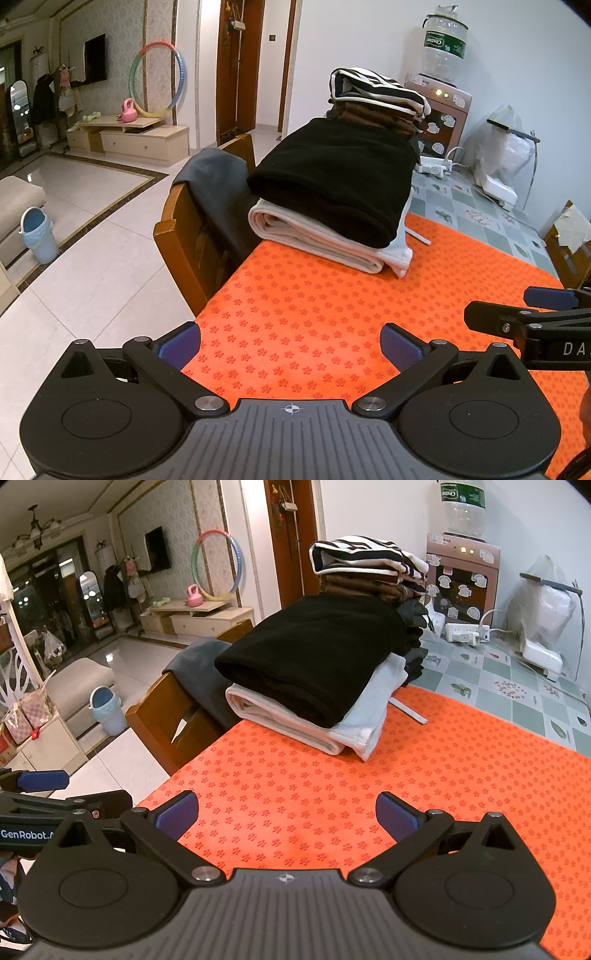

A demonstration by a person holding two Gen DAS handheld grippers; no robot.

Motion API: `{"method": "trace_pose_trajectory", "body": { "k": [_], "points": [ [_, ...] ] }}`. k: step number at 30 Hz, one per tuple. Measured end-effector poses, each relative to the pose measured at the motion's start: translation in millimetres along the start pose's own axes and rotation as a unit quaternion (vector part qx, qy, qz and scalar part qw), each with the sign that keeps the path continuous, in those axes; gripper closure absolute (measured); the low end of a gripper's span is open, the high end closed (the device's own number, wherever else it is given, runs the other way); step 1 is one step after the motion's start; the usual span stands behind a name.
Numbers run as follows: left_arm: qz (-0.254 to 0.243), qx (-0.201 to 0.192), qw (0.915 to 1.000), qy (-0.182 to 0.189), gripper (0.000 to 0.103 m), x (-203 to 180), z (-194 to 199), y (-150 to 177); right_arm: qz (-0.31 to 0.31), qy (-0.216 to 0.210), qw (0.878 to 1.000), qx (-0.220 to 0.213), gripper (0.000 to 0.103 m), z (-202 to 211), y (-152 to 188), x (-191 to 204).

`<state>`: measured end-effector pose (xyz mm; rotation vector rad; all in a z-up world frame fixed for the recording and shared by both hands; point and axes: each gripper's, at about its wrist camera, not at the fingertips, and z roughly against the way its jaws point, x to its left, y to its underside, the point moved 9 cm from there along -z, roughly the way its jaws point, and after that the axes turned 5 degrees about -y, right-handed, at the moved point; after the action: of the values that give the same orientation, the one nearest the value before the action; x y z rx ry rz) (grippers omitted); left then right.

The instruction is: Fold clothes

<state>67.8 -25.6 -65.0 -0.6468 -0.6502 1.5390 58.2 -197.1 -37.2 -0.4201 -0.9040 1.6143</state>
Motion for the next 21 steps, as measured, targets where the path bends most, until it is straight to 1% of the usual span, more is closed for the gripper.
{"method": "trace_pose_trajectory", "body": {
  "k": [21],
  "points": [
    [-0.004, 0.005, 1.0000, -0.004, 0.000, -11.1, -8.4, -3.3, -0.005, -0.006, 1.000, 0.004, 0.000, -8.6, -3.7, -14.4]
  ]
}}
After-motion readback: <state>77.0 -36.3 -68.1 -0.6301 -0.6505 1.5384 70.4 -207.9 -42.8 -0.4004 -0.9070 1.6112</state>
